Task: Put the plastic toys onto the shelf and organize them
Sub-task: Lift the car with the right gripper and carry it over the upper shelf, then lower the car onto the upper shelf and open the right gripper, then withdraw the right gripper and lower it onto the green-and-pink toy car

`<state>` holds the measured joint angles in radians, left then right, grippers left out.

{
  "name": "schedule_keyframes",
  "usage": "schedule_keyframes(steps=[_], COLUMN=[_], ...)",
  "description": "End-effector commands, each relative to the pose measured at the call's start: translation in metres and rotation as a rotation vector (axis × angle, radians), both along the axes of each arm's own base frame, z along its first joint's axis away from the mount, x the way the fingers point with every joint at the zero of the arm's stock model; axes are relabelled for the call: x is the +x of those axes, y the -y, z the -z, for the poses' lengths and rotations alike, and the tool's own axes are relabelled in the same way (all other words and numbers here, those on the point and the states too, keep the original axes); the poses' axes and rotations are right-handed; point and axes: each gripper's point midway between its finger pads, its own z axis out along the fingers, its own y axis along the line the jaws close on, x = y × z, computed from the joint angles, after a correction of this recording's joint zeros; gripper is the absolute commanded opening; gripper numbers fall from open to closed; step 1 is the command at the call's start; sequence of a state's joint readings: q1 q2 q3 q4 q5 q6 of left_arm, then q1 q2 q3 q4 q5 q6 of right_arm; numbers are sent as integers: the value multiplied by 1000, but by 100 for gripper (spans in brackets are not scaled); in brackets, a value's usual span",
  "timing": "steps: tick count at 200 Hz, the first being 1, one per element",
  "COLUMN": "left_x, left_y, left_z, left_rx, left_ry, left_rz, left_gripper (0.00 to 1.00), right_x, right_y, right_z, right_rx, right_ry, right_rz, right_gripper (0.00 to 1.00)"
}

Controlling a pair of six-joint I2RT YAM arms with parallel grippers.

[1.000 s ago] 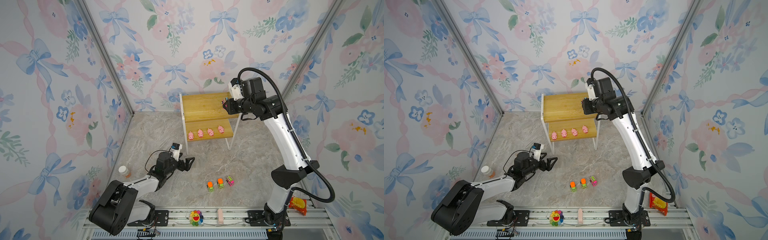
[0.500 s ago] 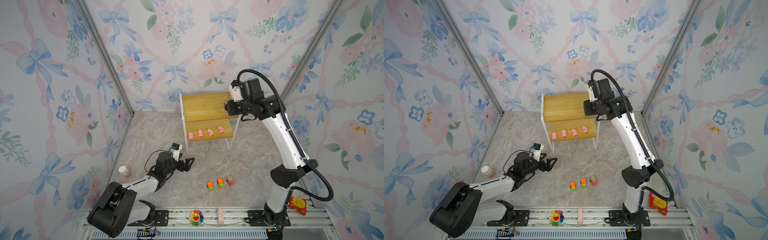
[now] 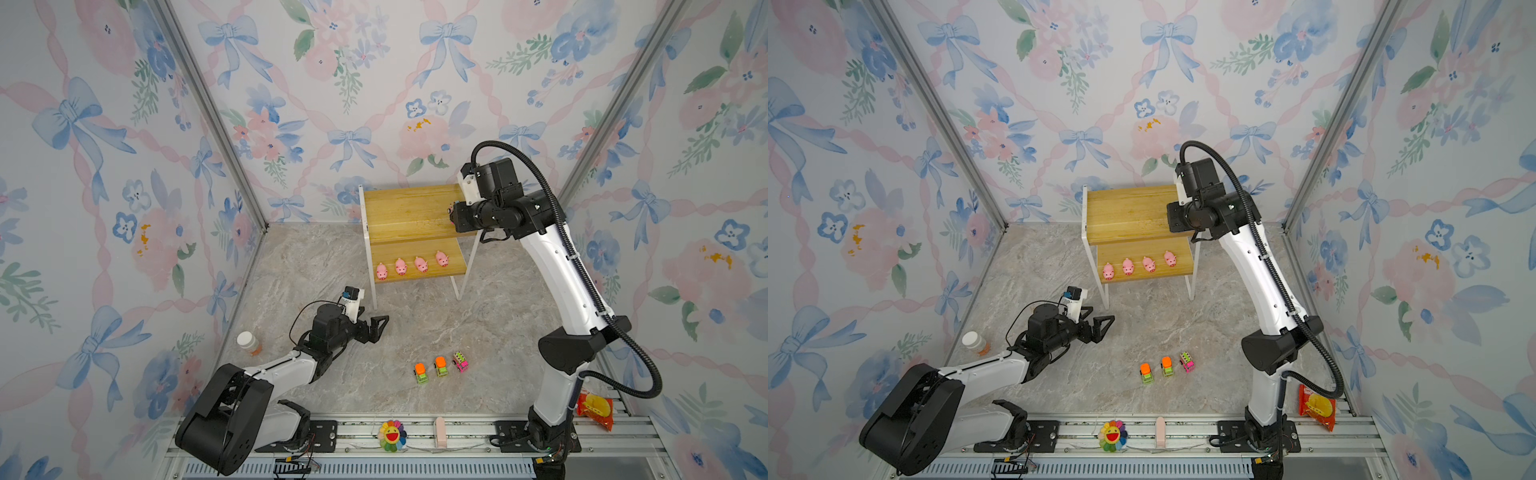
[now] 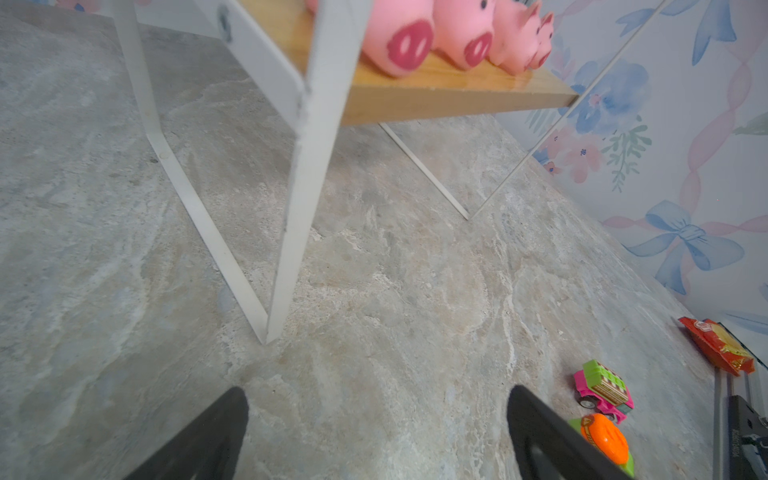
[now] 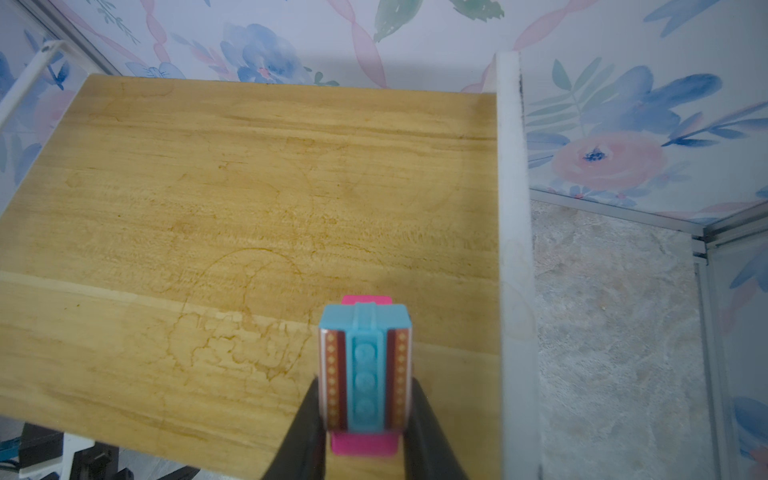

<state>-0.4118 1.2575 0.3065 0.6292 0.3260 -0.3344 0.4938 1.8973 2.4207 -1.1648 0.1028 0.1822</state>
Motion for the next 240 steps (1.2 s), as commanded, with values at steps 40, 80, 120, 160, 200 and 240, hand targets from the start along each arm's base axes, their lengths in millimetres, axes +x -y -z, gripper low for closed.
schedule_keyframes(steps=[40,80,120,160,200,240], left_x=[2,2,1,0,-1,-1], left_y=[2,2,2,0,0,0], left_z=[-4,-4,-5,-7,-9,-9], left_rx=[5,8,5,3,-1,-3], left_ry=[14,18,18,27,31,28], left_rz=[8,10,9,4,2,2], left_gripper=[98,98,98,98,98,98], right_x=[2,-1,-8,-19,-42,-90], right_y=[2,3,4,11,15,20], right_z=[11,5,-6,-26,-41,-33], right_rx=[-36,-34,-22,-10,-15,10], right_ry=[-26,-14,10,53,82,99], right_rz=[24,21,14,15,-8,-54], right_gripper=[36,42,56,64,68,69])
